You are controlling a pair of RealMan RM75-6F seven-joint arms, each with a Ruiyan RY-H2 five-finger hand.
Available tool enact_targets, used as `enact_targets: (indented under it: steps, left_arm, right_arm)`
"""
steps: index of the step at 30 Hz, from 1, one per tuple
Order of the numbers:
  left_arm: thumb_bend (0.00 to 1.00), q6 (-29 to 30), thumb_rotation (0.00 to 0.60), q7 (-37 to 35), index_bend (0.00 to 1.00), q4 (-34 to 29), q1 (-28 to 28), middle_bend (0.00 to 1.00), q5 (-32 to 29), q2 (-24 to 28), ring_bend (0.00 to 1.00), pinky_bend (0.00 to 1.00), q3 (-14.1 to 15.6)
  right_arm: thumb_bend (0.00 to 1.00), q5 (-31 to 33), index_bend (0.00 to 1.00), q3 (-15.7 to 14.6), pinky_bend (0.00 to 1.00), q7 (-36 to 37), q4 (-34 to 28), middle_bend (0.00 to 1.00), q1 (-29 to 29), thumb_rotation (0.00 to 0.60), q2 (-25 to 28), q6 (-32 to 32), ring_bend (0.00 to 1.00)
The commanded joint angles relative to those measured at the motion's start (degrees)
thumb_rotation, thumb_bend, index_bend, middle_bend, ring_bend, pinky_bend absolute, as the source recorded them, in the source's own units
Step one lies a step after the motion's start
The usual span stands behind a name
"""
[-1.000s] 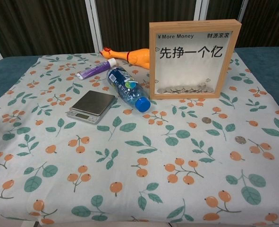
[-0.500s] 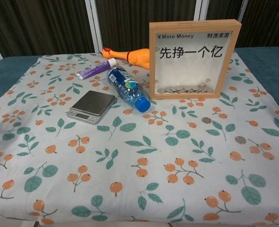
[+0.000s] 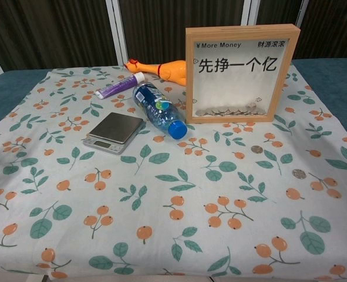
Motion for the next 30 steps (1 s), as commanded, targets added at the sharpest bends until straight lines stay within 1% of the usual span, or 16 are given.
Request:
enact_targets:
  steps: [1,5,8,12,14,20,21,23,26,30]
  left_arm:
    - [0.37,0.0,0.6,-0.4,0.0,0.1,0.0,0.0,-0.1,-0.1,0.0,0.0,-0.1]
    - [0.37,0.1,0.6,-1.1,0.0,0.6,0.0,0.0,0.0,-0.1,0.0,0.0,0.0]
    - [0.37,0.1,0.6,-1.6,0.0,1.0,0.1,0.0,0.0,-0.1,0.0,0.0,0.1]
    - [0.37,-0.3,0.6,-2.2,0.0,1.7,0.1,0.0,-0.3,-0.3,0.0,0.0,0.2]
    - [0.37,-0.5,0.6,-2.4,0.0,1.9,0.1,0.0,-0.2,-0.5,0.0,0.0,0.2]
    - [0.37,-0.6,0.6,-2.8,0.0,2.3,-0.1,0.0,-0.2,-0.7,0.0,0.0,0.2]
    - [0.37,-0.7,0.6,-2.8,0.0,2.4,-0.1,0.0,-0.2,-0.7,0.0,0.0,0.2]
    - [0.37,-0.7,0.6,-2.8,0.0,2.4,0.0,0.0,-0.3,-0.6,0.0,0.0,0.3]
    - [0.37,-0.7,0.6,-2.9,0.0,2.4,0.0,0.0,-0.3,-0.6,0.0,0.0,0.3]
    - [0.37,-0.7,0.6,-3.1,0.0,2.4,0.0,0.0,-0.3,-0.5,0.0,0.0,0.3]
  right_arm:
    - [0.37,-0.7,0.0,-0.5,0.0,-2.4,1.8,0.0,1.1,0.6,-3.6,-0.5,0.0]
    - [0.37,-1.2,0.0,-0.8,0.0,-3.1,4.9,0.0,1.4,0.6,-8.0,0.2,0.0]
    - [0.37,-2.0,0.0,-1.4,0.0,-2.8,7.6,0.0,1.6,0.6,-10.4,0.5,0.0]
    - [0.37,-2.6,0.0,-1.6,0.0,-2.2,10.2,0.0,1.8,0.6,-12.5,1.1,0.0]
    - [0.37,-2.6,0.02,-1.5,0.0,-2.0,11.4,0.0,2.1,0.6,-13.3,0.9,0.0]
    - [0.37,-2.4,0.16,-1.1,0.0,-0.6,14.8,0.0,3.1,0.6,-16.0,0.3,0.0]
    - [0.37,-2.4,0.19,-1.2,0.0,-0.4,15.2,0.0,3.2,0.6,-16.3,0.1,0.0]
    - [0.37,-2.4,0.28,-1.3,0.0,0.1,16.0,0.0,3.4,0.6,-16.9,-0.2,0.0]
    - [0.37,-2.5,0.4,-1.5,0.0,0.9,17.1,0.0,3.6,0.6,-17.7,-0.2,0.0]
    - [0.37,-2.7,0.48,-1.7,0.0,1.8,18.2,0.0,3.6,0.6,-18.3,-0.1,0.0]
